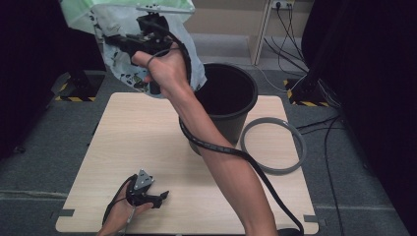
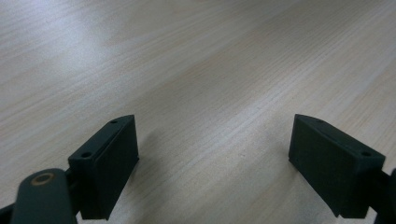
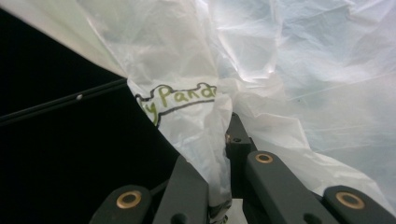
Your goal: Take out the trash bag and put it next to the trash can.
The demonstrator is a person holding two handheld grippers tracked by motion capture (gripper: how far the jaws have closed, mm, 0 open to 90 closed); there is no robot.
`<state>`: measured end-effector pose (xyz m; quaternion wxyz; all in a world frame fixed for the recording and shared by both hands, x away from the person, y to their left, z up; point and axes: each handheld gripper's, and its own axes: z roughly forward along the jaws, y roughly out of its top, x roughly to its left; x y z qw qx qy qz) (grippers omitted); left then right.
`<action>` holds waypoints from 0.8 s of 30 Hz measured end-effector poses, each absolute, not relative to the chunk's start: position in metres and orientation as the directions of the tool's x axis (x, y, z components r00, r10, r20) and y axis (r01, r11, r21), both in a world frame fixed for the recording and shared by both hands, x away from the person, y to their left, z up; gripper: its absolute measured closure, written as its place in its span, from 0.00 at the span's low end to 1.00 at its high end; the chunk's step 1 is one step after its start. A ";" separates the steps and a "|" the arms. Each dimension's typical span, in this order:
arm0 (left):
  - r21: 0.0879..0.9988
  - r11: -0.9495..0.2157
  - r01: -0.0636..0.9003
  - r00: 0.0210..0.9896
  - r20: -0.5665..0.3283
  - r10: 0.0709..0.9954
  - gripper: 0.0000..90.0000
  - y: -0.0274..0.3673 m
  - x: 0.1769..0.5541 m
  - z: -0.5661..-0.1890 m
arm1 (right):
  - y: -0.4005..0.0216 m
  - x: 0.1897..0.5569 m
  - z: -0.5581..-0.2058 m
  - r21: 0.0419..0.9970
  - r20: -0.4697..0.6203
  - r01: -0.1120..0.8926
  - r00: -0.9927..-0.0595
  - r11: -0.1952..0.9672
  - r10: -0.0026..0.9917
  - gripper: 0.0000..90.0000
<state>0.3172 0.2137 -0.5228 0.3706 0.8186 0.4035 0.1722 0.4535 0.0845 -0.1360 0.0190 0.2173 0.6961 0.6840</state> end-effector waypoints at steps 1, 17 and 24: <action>0.746 -0.399 0.533 0.614 -0.017 0.789 0.17 0.214 0.317 -0.523 | 0.089 0.452 -0.138 0.961 0.270 0.277 -0.907 -0.024 0.322 1.00; 0.745 -0.399 0.535 0.614 -0.018 0.789 0.17 0.214 0.317 -0.523 | 0.138 0.443 -0.165 0.949 0.297 0.315 -0.918 0.030 0.263 1.00; 0.745 -0.399 0.535 0.616 -0.020 0.788 0.17 0.214 0.317 -0.523 | 0.155 0.445 -0.181 0.939 0.315 0.339 -0.913 0.054 0.258 1.00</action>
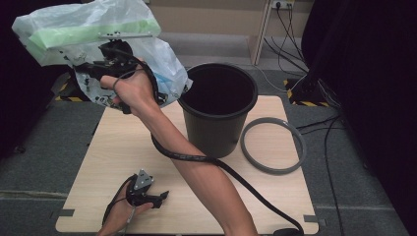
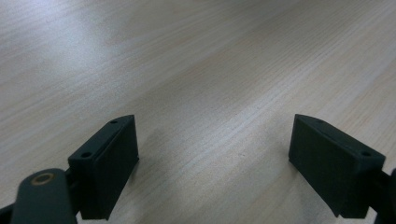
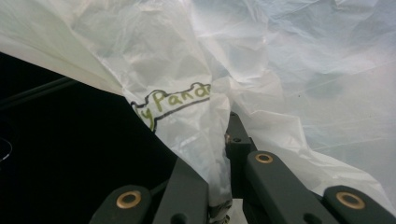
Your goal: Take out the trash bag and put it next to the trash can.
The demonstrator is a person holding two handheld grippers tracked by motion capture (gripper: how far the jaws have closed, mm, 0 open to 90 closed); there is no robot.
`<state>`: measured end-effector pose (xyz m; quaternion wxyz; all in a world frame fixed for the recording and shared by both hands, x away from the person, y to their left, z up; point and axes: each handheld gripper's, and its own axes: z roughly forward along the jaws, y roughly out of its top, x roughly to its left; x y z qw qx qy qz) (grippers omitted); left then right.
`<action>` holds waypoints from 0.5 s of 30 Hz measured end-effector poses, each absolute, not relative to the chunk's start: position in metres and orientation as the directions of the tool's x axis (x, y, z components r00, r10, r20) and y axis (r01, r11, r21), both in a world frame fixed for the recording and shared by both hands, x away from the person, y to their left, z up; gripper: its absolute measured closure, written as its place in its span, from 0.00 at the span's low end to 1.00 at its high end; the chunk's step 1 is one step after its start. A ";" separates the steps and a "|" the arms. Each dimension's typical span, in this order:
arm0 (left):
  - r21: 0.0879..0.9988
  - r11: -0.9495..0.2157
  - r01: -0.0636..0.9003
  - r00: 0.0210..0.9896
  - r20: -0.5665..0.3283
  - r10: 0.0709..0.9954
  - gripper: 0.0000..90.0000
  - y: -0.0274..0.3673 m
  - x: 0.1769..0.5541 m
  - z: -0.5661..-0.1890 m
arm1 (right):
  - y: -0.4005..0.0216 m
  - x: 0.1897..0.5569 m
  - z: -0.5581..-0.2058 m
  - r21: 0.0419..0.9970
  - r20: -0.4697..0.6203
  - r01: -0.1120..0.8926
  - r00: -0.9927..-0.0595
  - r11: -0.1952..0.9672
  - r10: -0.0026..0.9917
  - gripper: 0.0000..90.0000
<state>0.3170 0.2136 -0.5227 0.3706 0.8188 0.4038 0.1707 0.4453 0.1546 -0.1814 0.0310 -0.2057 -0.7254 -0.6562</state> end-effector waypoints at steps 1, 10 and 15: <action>0.745 -0.399 0.535 0.615 -0.020 0.788 0.17 0.214 0.317 -0.523 | 0.158 0.445 -0.183 0.939 0.316 0.340 -0.914 0.058 0.256 1.00; 0.745 -0.398 0.535 0.615 -0.020 0.788 0.17 0.214 0.317 -0.523 | 0.181 0.437 -0.187 0.937 0.318 0.341 -0.921 0.072 0.225 1.00; 0.745 -0.399 0.535 0.615 -0.020 0.788 0.17 0.214 0.317 -0.523 | 0.188 0.437 -0.189 0.933 0.328 0.351 -0.918 0.075 0.221 1.00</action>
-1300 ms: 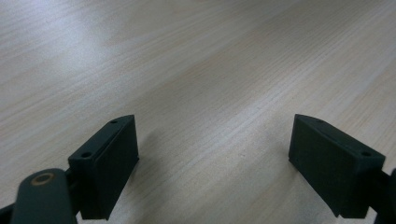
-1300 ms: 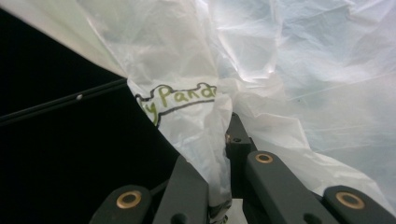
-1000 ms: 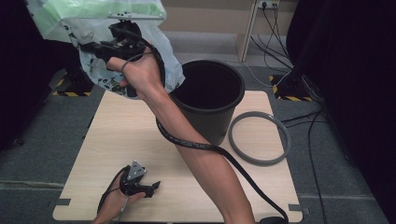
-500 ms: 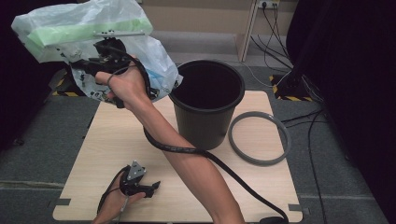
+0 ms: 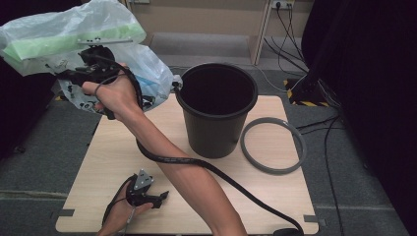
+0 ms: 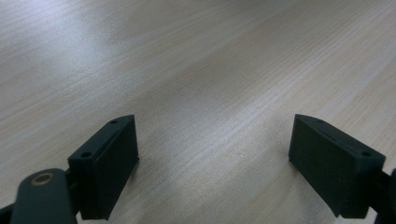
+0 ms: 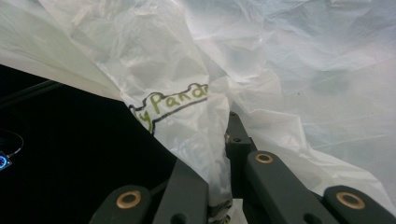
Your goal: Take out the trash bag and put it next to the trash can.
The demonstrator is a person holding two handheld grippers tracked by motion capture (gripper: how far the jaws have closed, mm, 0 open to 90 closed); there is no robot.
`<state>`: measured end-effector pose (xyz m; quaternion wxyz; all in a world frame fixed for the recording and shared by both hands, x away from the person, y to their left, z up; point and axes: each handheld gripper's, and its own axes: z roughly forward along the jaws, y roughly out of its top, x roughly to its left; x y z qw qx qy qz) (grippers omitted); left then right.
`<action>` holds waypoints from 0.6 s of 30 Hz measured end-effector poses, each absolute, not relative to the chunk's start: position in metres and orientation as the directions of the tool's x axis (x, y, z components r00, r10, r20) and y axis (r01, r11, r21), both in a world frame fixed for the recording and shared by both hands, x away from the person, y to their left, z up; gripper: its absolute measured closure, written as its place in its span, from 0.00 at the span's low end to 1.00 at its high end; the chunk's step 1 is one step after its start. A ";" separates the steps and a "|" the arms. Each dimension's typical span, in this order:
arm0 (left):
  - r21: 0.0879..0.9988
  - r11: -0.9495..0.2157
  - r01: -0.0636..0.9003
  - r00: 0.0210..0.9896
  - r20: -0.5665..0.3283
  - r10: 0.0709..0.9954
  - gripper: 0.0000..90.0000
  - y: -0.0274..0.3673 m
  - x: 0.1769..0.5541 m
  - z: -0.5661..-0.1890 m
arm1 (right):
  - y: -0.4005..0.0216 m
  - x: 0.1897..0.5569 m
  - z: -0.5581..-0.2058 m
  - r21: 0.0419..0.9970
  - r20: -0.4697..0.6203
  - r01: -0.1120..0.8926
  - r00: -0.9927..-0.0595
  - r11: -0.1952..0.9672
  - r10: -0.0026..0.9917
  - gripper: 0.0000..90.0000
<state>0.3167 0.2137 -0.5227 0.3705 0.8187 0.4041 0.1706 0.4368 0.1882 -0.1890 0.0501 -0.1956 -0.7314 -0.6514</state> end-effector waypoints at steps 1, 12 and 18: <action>0.744 -0.400 0.535 0.616 -0.019 0.788 0.17 0.214 0.317 -0.523 | 0.190 0.436 -0.189 0.933 0.330 0.352 -0.919 0.075 0.216 1.00; 0.747 -0.398 0.533 0.616 -0.020 0.788 0.17 0.214 0.317 -0.523 | 0.209 0.433 -0.194 0.929 0.342 0.361 -0.920 0.078 0.193 1.00; 0.746 -0.400 0.532 0.619 -0.020 0.785 0.17 0.214 0.316 -0.523 | 0.214 0.431 -0.192 0.933 0.336 0.354 -0.924 0.073 0.181 1.00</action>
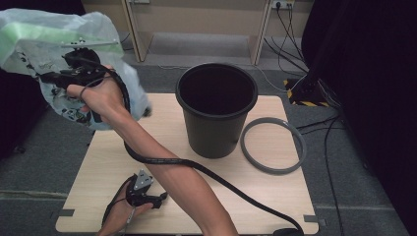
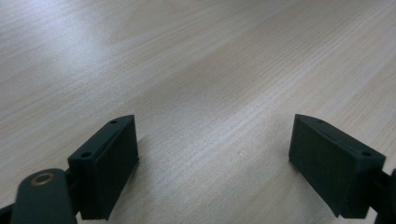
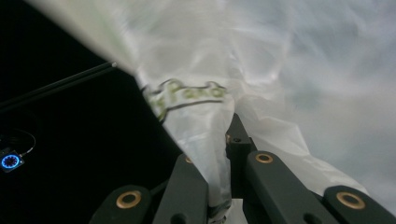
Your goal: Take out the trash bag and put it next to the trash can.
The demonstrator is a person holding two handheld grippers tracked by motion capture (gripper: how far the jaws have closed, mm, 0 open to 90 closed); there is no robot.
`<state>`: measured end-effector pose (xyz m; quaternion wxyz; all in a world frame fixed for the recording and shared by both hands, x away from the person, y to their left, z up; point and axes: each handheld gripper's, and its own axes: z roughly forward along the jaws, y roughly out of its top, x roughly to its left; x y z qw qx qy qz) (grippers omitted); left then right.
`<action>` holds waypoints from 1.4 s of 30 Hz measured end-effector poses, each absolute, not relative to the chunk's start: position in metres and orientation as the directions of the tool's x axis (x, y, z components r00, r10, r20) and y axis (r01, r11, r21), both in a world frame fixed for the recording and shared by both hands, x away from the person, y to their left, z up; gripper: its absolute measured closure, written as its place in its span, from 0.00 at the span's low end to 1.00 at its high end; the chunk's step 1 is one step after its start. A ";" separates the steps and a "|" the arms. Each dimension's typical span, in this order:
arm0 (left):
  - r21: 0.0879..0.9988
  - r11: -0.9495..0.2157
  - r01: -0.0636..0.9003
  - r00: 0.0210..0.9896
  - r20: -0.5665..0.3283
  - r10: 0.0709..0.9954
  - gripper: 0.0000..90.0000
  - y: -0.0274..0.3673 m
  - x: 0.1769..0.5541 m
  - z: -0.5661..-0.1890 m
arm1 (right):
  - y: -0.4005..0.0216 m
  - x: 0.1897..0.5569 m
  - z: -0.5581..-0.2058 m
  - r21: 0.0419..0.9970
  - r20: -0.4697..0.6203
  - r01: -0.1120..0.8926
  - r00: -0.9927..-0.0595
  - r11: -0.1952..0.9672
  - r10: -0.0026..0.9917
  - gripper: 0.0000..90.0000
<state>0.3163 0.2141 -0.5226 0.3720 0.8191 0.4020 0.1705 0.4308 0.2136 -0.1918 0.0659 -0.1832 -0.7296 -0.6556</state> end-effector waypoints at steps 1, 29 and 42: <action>0.746 -0.401 0.532 0.619 -0.019 0.785 0.17 0.214 0.316 -0.523 | 0.213 0.431 -0.193 0.934 0.332 0.350 -0.925 0.075 0.186 1.00; 0.746 -0.400 0.533 0.618 -0.021 0.786 0.16 0.214 0.315 -0.523 | 0.160 0.481 -0.240 0.921 0.331 0.386 -0.853 0.060 0.404 1.00; 0.747 -0.398 0.532 0.616 -0.019 0.788 0.16 0.214 0.315 -0.523 | 0.123 0.487 -0.307 0.912 0.161 0.338 -0.818 0.235 0.552 1.00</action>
